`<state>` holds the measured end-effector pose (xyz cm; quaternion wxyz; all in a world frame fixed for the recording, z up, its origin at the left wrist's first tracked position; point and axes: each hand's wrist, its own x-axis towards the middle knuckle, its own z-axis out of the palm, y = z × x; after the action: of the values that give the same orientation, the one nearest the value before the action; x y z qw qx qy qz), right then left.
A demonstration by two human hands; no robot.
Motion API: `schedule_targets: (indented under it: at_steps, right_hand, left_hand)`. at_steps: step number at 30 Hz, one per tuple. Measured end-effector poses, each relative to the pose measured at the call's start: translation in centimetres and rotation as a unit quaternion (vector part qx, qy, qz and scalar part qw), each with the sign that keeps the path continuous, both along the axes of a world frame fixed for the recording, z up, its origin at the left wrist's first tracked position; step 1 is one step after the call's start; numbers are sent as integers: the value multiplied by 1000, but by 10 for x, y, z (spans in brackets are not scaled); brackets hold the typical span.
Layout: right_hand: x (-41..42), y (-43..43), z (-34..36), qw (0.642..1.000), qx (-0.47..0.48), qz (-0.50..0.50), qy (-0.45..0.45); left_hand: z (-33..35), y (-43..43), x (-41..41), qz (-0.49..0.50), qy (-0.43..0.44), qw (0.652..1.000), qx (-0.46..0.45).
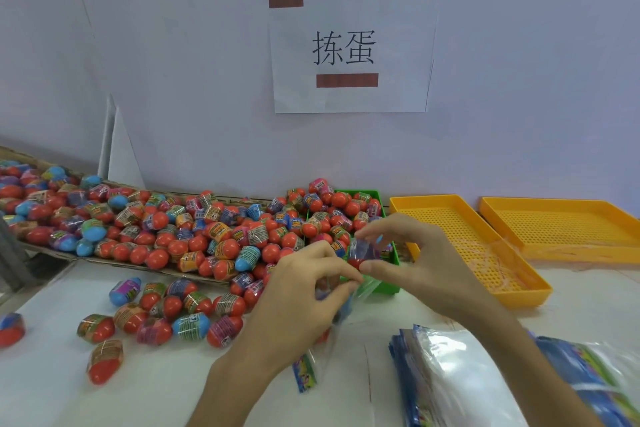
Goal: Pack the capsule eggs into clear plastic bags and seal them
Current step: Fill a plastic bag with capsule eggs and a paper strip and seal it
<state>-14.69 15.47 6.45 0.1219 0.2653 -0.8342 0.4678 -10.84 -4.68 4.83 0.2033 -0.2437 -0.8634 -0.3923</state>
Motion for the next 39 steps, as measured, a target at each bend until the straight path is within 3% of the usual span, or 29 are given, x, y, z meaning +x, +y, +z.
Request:
schedule_targets:
  at_steps: [9,18,22,27,33,39]
  right_hand:
    - [4,10,7,981,130,69,-127]
    - [22,6,-6,952,170,120,-223]
    - [26,-7,-20,958,198,73,-193]
    - [24,-7,-18,975,156,33,-154]
    - [28,0,-11,982,137,40,-125]
    - [29,6,-2,995,27,40,-87]
  left_hand:
    - [-4,-4,-1,-22,-10,999,-37]
    - [-11,-2,-1,-19,-64,995,-67]
    - [-9,0,0,-44,-108,992,-55]
    - [-5,-13,-7,-14,-175,983,51]
    - [-10,-21,-11,9,-257,966,4]
    - [-7,-19,-11,18,-290,957,12]
